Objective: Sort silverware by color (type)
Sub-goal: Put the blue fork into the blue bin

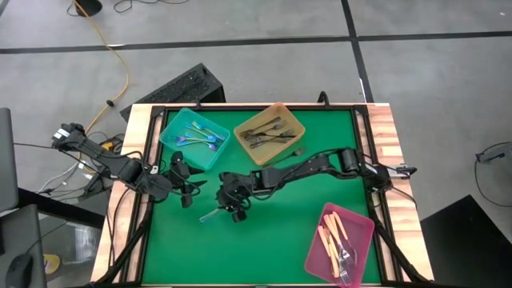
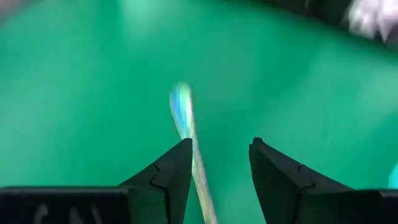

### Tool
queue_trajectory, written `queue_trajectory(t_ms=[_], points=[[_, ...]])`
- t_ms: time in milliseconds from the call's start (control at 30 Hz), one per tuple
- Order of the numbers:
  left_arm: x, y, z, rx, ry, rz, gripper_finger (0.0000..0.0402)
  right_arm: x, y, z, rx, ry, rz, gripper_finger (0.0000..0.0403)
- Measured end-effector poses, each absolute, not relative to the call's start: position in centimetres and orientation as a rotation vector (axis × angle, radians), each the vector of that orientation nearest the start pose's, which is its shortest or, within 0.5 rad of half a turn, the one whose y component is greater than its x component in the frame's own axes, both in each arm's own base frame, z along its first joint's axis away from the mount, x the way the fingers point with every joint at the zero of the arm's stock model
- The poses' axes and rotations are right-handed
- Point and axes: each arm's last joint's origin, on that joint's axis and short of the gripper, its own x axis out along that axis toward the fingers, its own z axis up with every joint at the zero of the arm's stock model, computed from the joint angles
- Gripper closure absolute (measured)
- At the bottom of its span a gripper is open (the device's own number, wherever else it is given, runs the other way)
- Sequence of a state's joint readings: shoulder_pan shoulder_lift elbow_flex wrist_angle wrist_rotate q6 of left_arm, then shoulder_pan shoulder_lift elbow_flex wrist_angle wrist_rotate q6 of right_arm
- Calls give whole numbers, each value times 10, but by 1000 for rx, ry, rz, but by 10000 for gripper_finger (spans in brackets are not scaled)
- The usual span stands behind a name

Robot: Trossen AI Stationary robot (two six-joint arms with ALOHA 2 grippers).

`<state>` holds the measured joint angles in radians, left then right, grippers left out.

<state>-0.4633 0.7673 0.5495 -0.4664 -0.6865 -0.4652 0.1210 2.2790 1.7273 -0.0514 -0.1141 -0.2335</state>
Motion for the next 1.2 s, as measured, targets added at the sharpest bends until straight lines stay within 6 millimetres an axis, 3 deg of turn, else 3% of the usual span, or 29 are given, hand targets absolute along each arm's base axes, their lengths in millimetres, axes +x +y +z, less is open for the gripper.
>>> queue_trajectory(t_ms=[400,833,1200], points=[[144,-51,236,-77,504,347,246,512,55,137,-192,634,352,223],[143,-51,235,-68,514,352,246,510,39,135,-182,685,325,223],[143,-51,234,-65,515,355,246,514,38,96,-150,738,318,223]])
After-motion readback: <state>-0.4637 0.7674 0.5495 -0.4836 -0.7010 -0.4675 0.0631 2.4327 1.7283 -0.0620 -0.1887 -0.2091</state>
